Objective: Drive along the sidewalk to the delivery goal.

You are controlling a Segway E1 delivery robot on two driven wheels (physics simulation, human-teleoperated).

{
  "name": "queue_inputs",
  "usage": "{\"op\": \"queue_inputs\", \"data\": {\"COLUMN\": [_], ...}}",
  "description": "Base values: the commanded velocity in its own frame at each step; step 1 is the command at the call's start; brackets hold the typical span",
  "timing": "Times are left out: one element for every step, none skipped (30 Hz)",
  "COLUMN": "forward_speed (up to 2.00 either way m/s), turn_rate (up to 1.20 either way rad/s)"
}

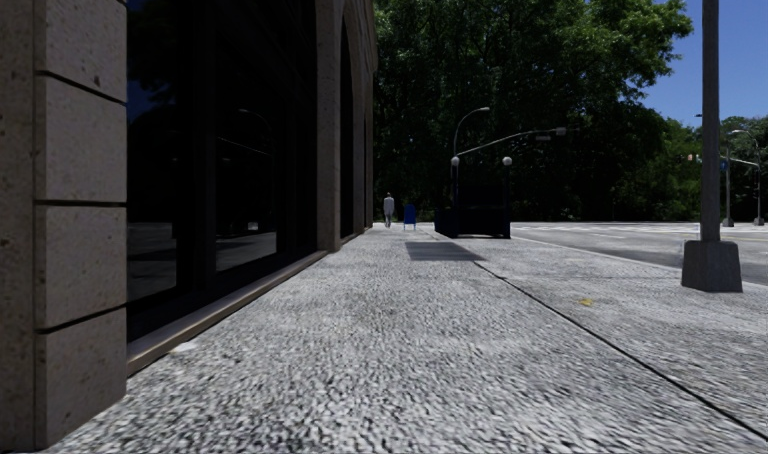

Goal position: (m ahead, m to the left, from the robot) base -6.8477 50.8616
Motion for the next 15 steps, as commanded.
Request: {"op": "queue_inputs", "data": {"forward_speed": [2.0,2.0,2.0,2.0,2.0,2.0,2.0,2.0,2.0,2.0,2.0,2.0,2.0,2.0,2.0], "turn_rate": [0.0,0.0,0.0,0.0,0.0,0.0,0.0,0.0,0.0,0.0,0.0,0.0,0.0,0.0,0.0]}}
